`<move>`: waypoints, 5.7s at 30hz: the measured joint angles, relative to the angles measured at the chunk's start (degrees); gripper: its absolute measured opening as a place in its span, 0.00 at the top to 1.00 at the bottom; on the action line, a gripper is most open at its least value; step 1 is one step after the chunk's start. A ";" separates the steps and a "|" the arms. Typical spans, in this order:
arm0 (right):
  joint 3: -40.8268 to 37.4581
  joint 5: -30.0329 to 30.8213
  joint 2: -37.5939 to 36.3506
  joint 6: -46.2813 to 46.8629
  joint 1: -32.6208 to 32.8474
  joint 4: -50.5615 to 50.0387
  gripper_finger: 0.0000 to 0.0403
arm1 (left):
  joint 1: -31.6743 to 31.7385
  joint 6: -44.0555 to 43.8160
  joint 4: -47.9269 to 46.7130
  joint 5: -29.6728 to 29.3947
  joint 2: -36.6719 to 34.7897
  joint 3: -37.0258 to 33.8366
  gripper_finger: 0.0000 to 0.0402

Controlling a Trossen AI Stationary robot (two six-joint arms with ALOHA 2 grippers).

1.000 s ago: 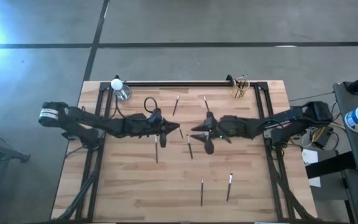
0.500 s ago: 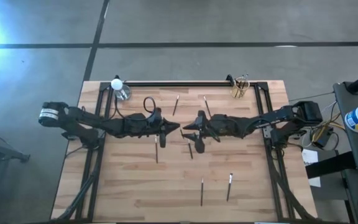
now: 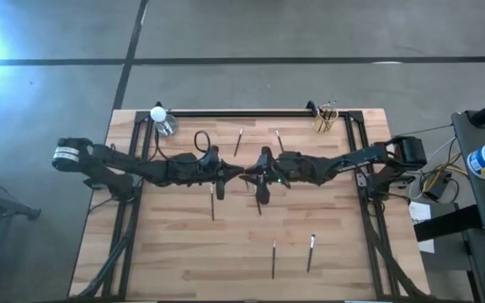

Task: Sort items
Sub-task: Put the black eyeshadow brush into the gold holder

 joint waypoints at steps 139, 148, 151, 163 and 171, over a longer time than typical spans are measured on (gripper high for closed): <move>-18.00 15.44 -25.68 -3.03 -55.82 -17.87 0.78 | 4.85 0.05 16.92 -1.73 -1.29 -15.91 1.00; -16.70 7.59 -33.91 -4.32 -52.83 -22.79 0.83 | 4.85 -0.04 16.04 -1.75 -1.29 -15.91 1.00; -17.02 7.39 -37.00 -5.32 -49.20 -25.16 0.90 | 4.85 0.19 16.04 -1.75 -1.29 -15.91 1.00; -22.24 7.34 -41.14 -5.57 -29.34 -25.67 0.98 | 4.85 0.17 14.88 -3.19 -1.29 -15.91 1.00; -28.18 7.48 -40.30 -5.39 -18.85 -13.96 0.98 | 4.85 -1.56 14.81 -3.33 -1.29 -15.91 1.00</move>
